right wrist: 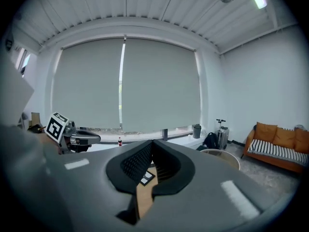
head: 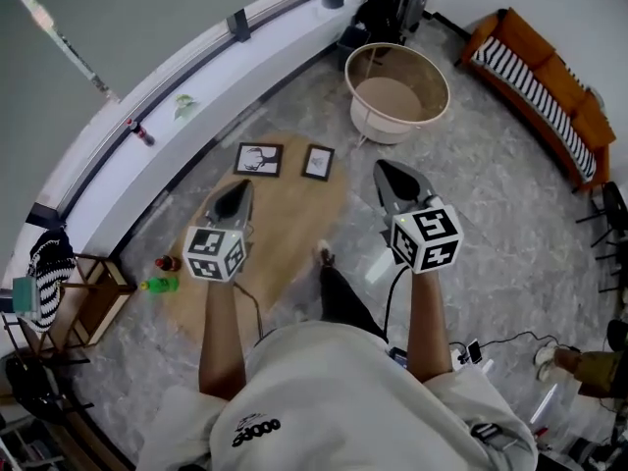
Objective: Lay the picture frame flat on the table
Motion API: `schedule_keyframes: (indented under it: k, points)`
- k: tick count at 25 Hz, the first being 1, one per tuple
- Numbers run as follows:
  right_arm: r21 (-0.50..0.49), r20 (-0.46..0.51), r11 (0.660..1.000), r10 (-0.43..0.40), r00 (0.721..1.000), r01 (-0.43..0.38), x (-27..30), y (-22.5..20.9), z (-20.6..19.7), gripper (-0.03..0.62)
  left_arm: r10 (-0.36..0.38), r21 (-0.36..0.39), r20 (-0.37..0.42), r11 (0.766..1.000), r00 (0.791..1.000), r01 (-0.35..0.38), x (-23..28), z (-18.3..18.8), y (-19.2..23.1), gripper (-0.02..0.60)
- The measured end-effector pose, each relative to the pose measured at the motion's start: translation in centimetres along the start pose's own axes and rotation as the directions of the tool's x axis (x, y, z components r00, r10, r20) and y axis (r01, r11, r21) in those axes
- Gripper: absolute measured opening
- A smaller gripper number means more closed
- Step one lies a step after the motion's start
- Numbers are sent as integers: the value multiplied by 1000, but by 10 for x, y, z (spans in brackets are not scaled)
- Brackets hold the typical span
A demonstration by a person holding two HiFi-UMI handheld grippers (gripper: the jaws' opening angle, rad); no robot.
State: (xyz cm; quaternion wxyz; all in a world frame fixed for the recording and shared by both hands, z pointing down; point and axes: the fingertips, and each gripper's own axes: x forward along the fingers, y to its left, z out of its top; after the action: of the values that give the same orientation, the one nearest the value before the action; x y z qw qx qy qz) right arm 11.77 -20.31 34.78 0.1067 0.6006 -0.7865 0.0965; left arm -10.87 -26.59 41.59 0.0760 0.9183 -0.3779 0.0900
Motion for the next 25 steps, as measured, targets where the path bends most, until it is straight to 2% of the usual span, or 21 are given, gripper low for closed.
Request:
schedule_keyframes:
  k: [5,11,21,25]
  points:
    - [-65,56,997,44,997,-40,-28,41,36,3,-24,92,112,996,993,14,-45,64,-21,9]
    - [-130,119,989,84,989,-69,-62,81,72,3,-37,210,196,978,980,-6,-96,115,-49,9]
    - [-210,262,976,115,958,-60,-118,118,122,3,-40,285,296,957,954,-49,-150,155,-87,9]
    - [-237,253,969,131,959,-70,-120,129,121,3,-26,295,306,953,952,-69,-158,153,-87,9]
